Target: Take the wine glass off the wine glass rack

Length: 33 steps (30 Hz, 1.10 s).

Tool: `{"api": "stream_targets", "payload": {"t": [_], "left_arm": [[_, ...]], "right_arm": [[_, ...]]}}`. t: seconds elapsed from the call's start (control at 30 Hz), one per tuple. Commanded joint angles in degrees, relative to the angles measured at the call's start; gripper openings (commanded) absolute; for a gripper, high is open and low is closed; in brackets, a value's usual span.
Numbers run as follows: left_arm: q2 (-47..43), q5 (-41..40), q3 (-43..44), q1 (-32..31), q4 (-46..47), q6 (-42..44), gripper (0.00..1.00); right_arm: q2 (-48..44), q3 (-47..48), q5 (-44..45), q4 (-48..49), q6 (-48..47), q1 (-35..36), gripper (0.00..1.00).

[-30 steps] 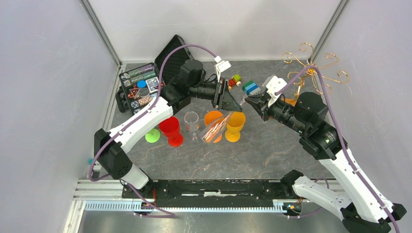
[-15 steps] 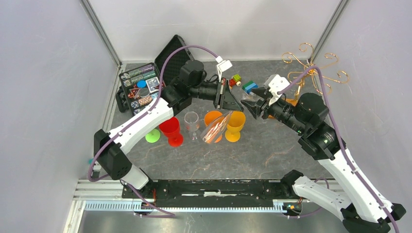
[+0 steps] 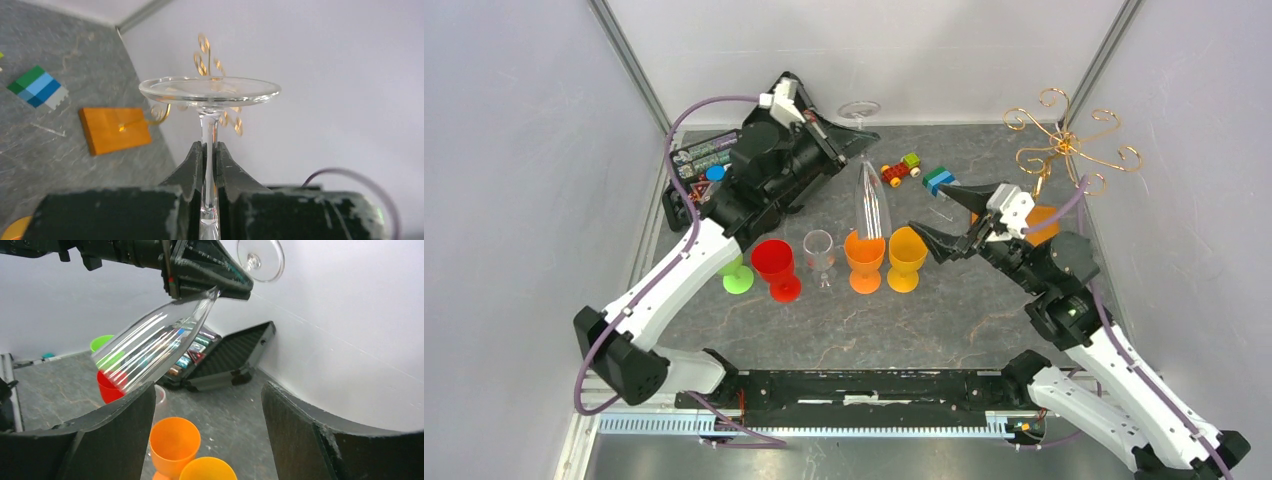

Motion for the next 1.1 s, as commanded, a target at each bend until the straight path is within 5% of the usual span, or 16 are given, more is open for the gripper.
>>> {"api": "stream_targets", "payload": {"t": [0.0,0.13,0.43,1.07], "left_arm": [[-4.66,-20.73,-4.27,-0.11,11.51,-15.15,0.02],[-4.79,-24.58,-5.59,-0.12,14.62,-21.43,0.02],[-4.62,-27.95,-5.07,-0.11,16.93,-25.04,0.02],[-4.08,-25.44,-11.89,-0.13,25.84,-30.88,0.02]], "right_arm": [[-2.40,-7.68,-4.20,21.43,6.76,0.18,0.81],[-2.65,-12.71,-1.88,34.80,6.36,0.66,0.76],[2.56,-12.34,1.60,44.54,5.36,2.99,0.72],[13.61,-5.64,24.91,44.15,-1.06,14.10,0.40]]}}
